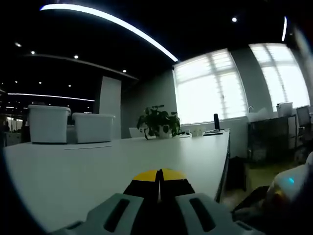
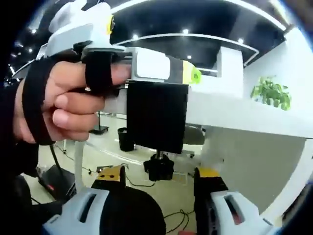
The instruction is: Clamp the fixed fixture on the desktop, loosen the retaining clip, secure it to the edge of the desk, and tighten the retaining clip.
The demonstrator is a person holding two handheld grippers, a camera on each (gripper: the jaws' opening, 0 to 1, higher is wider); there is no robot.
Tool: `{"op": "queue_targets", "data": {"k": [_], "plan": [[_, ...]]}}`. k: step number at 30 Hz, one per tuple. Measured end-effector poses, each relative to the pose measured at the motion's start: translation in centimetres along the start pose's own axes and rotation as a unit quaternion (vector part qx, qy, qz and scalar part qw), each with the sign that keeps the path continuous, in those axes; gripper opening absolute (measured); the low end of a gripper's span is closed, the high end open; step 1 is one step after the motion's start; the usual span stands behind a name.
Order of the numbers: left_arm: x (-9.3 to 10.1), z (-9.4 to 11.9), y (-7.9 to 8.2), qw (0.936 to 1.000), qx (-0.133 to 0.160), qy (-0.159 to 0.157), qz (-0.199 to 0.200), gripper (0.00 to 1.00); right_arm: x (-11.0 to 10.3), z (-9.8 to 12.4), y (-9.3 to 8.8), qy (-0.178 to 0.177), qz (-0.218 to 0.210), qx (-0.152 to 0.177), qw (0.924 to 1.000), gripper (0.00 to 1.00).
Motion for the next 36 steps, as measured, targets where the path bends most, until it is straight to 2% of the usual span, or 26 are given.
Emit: {"op": "queue_targets", "data": {"k": [2,3,8,14,16,18,19,21,27,33,35,36], "plan": [[0.0,0.0,0.0,1.0000,0.000,0.000,0.000,0.01,-0.5,0.0,0.1,-0.032,-0.026,-0.003,0.9992,0.55],[0.0,0.0,0.0,1.0000,0.000,0.000,0.000,0.01,-0.7,0.0,0.1,-0.045,-0.025,-0.006,0.9987,0.56],[0.0,0.1,0.0,1.0000,-0.001,-0.001,0.001,0.01,-1.1,-0.5,-0.3,-0.068,-0.035,-0.015,0.9970,0.56],[0.0,0.3,0.1,1.0000,0.001,-0.004,0.000,0.01,-1.2,-1.0,-0.2,-0.087,-0.039,-0.022,0.9952,0.45],[0.0,0.3,0.1,1.0000,0.000,-0.004,0.000,0.01,-1.1,-1.2,-0.1,-0.089,-0.037,-0.024,0.9950,0.38],[0.0,0.3,0.1,1.0000,0.000,-0.004,0.000,0.01,-1.2,-1.3,0.0,-0.090,-0.038,-0.020,0.9950,0.26],[0.0,0.4,0.1,1.0000,0.000,-0.003,0.000,0.01,-1.3,-1.4,0.0,-0.081,-0.022,-0.021,0.9963,0.25],[0.0,0.4,0.1,1.0000,0.000,-0.003,0.000,0.01,-1.4,-1.4,-0.1,-0.086,-0.030,-0.018,0.9957,0.24],[0.1,0.5,0.1,1.0000,-0.006,-0.004,0.006,0.01,-0.9,-1.5,-0.3,-0.054,-0.020,-0.013,0.9983,0.24],[0.0,0.5,0.0,0.9999,-0.010,-0.001,0.009,0.01,0.2,-1.4,-0.3,0.030,0.009,-0.011,0.9995,0.23],[-0.1,0.4,-0.1,0.9999,-0.009,-0.001,0.008,0.01,0.8,-1.7,-0.3,0.067,0.006,-0.011,0.9976,0.23],[-0.1,0.4,0.0,1.0000,-0.007,0.000,0.005,0.01,1.0,-1.8,-0.3,0.073,0.004,-0.013,0.9972,0.23]]}}
Point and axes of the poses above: the point that each gripper's makers call its tool centre point, and the gripper's own axes: z roughly backward along the fingers, x roughly to its right, y roughly out of its top, the point moved 10 cm from there along z, roughly backward along the fingers, and after that the axes turned 3 degrees about y, right-handed, at the moved point
